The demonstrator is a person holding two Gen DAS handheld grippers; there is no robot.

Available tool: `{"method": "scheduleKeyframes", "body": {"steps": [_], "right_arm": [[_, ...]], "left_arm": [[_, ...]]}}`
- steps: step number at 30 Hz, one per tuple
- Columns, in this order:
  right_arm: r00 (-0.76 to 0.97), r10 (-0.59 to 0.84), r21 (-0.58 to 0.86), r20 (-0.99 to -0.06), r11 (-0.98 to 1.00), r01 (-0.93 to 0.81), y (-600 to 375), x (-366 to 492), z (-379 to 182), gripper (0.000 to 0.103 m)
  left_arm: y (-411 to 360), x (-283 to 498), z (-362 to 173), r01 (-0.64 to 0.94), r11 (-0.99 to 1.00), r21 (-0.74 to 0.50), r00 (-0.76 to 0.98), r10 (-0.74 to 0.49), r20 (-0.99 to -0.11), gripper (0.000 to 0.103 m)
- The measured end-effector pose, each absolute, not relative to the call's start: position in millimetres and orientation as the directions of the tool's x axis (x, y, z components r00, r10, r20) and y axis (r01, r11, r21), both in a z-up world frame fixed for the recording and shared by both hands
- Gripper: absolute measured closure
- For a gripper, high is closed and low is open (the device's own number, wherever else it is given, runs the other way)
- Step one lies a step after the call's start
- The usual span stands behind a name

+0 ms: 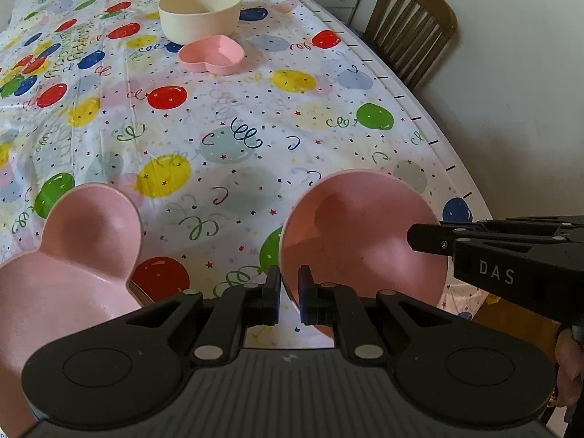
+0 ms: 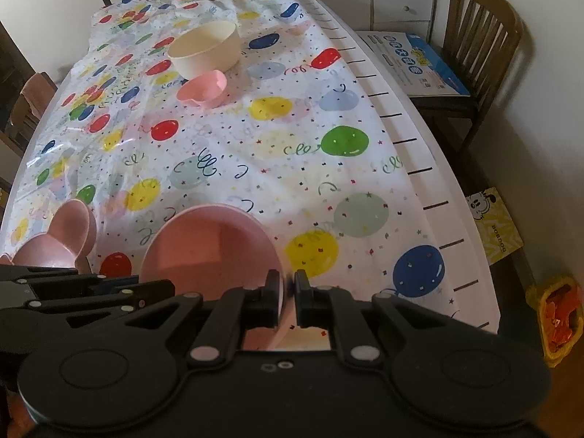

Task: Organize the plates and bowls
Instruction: 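Carry the pink bowl with the left gripper next to the bear-shaped plate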

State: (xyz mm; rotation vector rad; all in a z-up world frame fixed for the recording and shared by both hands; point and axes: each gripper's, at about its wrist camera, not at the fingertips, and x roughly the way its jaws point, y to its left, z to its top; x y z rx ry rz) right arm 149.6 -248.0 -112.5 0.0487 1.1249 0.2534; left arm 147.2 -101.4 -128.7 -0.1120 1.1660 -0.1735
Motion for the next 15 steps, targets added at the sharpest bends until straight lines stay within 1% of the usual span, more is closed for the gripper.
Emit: {"method": "scheduleKeyframes", "body": {"steps": [3, 11, 15], "right_arm": [[0.402, 0.227, 0.171, -0.887, 0.970, -0.171, -247.9, 151.3, -113.9, 0.095], [0.399, 0.235, 0.181, -0.886, 0.969, -0.169, -247.1, 152.0, -111.2, 0.084], [0.415, 0.234, 0.180, -0.879, 0.970, -0.164, -248.9, 150.5, -104.6, 0.082]], "left_arm": [[-101.2, 147.7, -128.6, 0.079, 0.981, -0.179, 0.379, -0.196, -0.904, 0.094], [-99.5, 146.0, -121.9, 0.086, 0.980, -0.181, 0.389, -0.200, -0.899, 0.094], [-96.7, 141.5, -112.3, 0.092, 0.981, -0.172, 0.413, -0.194, -0.890, 0.094]]}}
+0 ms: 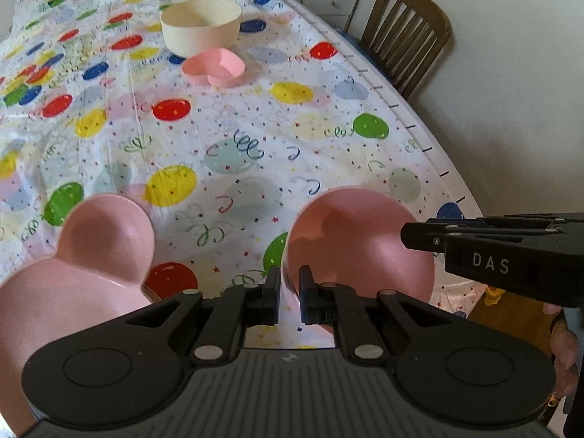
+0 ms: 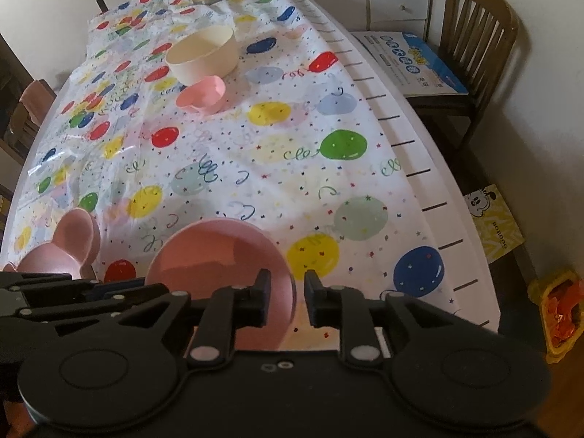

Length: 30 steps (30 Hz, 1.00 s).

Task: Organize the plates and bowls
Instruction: 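Carry the pink bowl with the left gripper next to the bear-shaped plate, then lower the pink bowl, open the left gripper and withdraw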

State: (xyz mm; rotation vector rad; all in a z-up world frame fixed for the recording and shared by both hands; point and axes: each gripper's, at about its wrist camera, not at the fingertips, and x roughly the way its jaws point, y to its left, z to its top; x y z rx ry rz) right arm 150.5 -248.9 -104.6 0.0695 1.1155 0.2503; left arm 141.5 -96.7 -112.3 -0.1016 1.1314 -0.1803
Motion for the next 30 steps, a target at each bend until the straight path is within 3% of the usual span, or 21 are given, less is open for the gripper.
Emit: {"method": "scheduleKeyframes", "body": {"steps": [9, 30], "right_arm": [[0.466, 0.264, 0.184, -0.845, 0.960, -0.210, -242.5, 138.2, -76.4, 0.079], [0.556, 0.363, 0.180, -0.748, 0.917, -0.356, -219.3, 156.7, -9.3, 0.054]], "left_arm": [[-90.2, 130.0, -82.5, 0.108, 0.979, -0.172, 0.487, -0.203, -0.849, 0.093], [-61.1, 148.0, -21.4, 0.037, 0.983, -0.181, 0.632, -0.164, -0.757, 0.093]]}}
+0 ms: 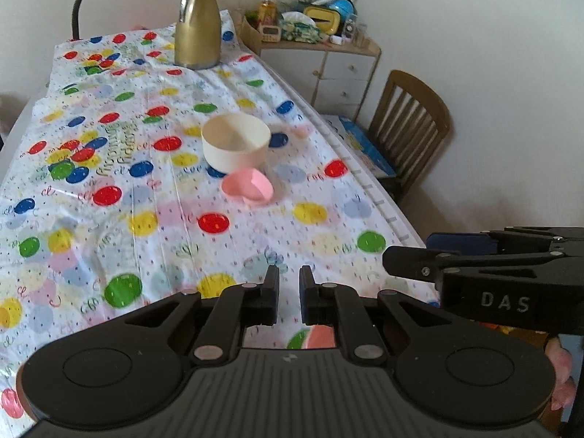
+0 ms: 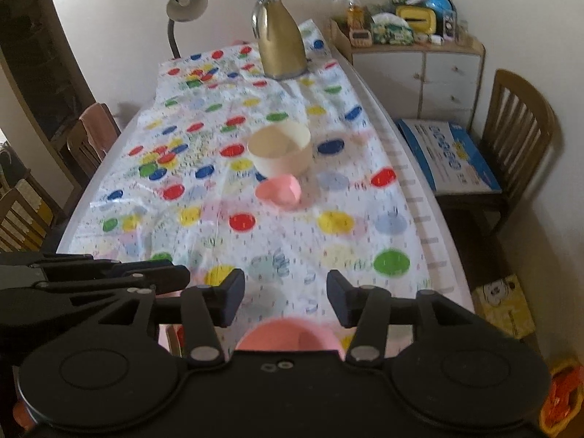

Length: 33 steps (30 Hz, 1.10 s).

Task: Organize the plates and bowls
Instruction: 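Lower the pink bowl, open the left gripper and withdraw, then reach the left gripper to the cream bowl rim and close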

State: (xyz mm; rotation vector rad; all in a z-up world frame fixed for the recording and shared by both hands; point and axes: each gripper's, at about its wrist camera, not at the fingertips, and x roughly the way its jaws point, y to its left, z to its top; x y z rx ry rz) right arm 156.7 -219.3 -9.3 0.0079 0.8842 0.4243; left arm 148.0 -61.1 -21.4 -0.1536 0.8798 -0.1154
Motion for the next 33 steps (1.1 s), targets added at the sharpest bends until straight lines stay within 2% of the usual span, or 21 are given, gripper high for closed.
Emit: {"method": "scheduleKeyframes", "body": {"steps": [3, 5, 8, 10, 12, 13, 14, 16, 26, 30, 33], "right_arm": [[0.553, 0.379, 0.189, -0.742, 0.910, -0.370, -220.6, 174.3, -3.8, 0.051], [0.553, 0.388, 0.189, -0.737, 0.905, -0.382, -221.5, 186.0, -1.3, 0.045], [0.551, 0.406, 0.187, -0.729, 0.893, -0.410, -221.6, 209.1, 3.9, 0.042], [0.550, 0.416, 0.183, -0.725, 0.885, -0.429, -221.7, 225.0, 6.2, 0.039], [0.545, 0.426, 0.182, -0.723, 0.877, -0.444, -220.6, 240.9, 7.5, 0.038], [0.540, 0.432, 0.184, -0.722, 0.872, -0.453, -219.7, 249.4, 7.7, 0.035], [0.536, 0.438, 0.183, -0.722, 0.868, -0.463, -218.6, 259.6, 7.7, 0.031], [0.532, 0.445, 0.178, -0.721, 0.860, -0.479, -216.2, 275.4, 6.9, 0.027], [0.502, 0.450, 0.191, -0.739, 0.853, -0.485, -204.4, 363.4, -16.7, 0.006], [0.495, 0.448, 0.169, -0.744, 0.844, -0.509, -194.6, 388.4, -28.2, 0.005], [0.487, 0.444, 0.166, -0.752, 0.843, -0.511, -185.9, 409.6, -38.3, 0.005]], "left_arm": [[-57.8, 162.4, -18.5, 0.010, 0.983, -0.186, 0.641, -0.149, -0.753, 0.093], [-56.0, 172.9, -16.8, -0.004, 0.983, -0.185, 0.646, -0.139, -0.750, 0.093], [-52.0, 191.4, -15.4, -0.039, 0.981, -0.189, 0.652, -0.119, -0.749, 0.092], [-49.0, 204.6, -16.4, -0.065, 0.979, -0.193, 0.652, -0.104, -0.751, 0.086], [-44.1, 219.1, -18.8, -0.098, 0.976, -0.193, 0.651, -0.083, -0.754, 0.074], [-42.2, 226.0, -19.9, -0.116, 0.975, -0.190, 0.651, -0.070, -0.756, 0.062], [-40.5, 231.1, -20.7, -0.131, 0.974, -0.187, 0.652, -0.057, -0.756, 0.046], [-37.2, 243.5, -22.1, -0.169, 0.969, -0.178, 0.660, -0.023, -0.751, 0.035], [-19.9, 312.5, -38.7, -0.259, 0.949, -0.181, 0.649, 0.033, -0.760, 0.030], [-12.5, 337.6, -48.3, -0.279, 0.943, -0.183, 0.644, 0.042, -0.764, 0.024], [-7.4, 356.4, -57.9, -0.303, 0.939, -0.164, 0.629, 0.068, -0.775, 0.024]]}}
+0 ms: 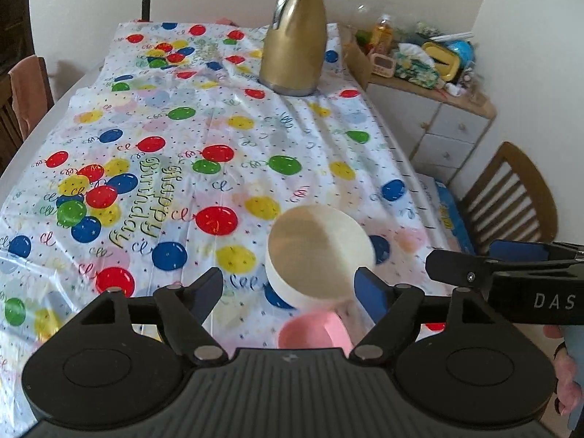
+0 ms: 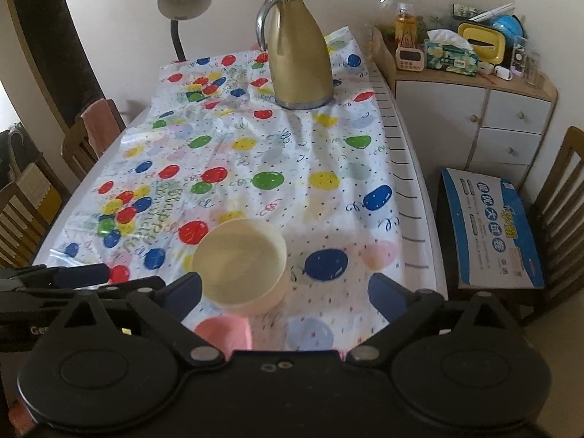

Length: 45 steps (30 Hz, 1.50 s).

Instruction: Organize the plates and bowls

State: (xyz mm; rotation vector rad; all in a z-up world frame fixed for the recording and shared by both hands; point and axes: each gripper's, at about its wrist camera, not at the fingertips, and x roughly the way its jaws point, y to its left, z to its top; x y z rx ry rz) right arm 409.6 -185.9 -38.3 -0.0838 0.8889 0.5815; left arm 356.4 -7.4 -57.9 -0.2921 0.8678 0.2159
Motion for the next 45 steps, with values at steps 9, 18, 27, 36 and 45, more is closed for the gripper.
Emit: {"method": "scheduleKeyframes", "body": {"steps": [9, 18, 27, 36, 45], "right_arm": [[0.442, 0.435, 0.182, -0.785, 0.842, -0.507, -163.3, 450.9, -71.7, 0.012], [0.383, 0.420, 0.194, -0.823, 0.842, -0.504, -148.5, 465.4, -105.5, 0.034], [0.371, 0.399, 0.196, -0.839, 0.856, -0.478, -141.2, 471.4, -119.3, 0.064], [0.358, 0.395, 0.199, -0.846, 0.857, -0.475, -133.6, 469.7, -123.4, 0.094], [0.386, 0.377, 0.170, -0.842, 0.864, -0.473, -129.4, 462.8, -115.7, 0.095]], "left_arm": [[5.9, 393.8, -90.8, -0.362, 0.924, -0.124, 0.569, 0.114, -0.815, 0.024], [12.1, 413.7, -117.0, -0.370, 0.925, -0.085, 0.536, 0.138, -0.833, 0.024], [7.7, 425.9, -129.8, -0.376, 0.919, -0.122, 0.522, 0.101, -0.847, 0.049], [3.6, 428.2, -131.7, -0.381, 0.915, -0.137, 0.532, 0.096, -0.841, 0.086], [2.5, 422.4, -122.0, -0.385, 0.915, -0.121, 0.533, 0.113, -0.838, 0.090]]}}
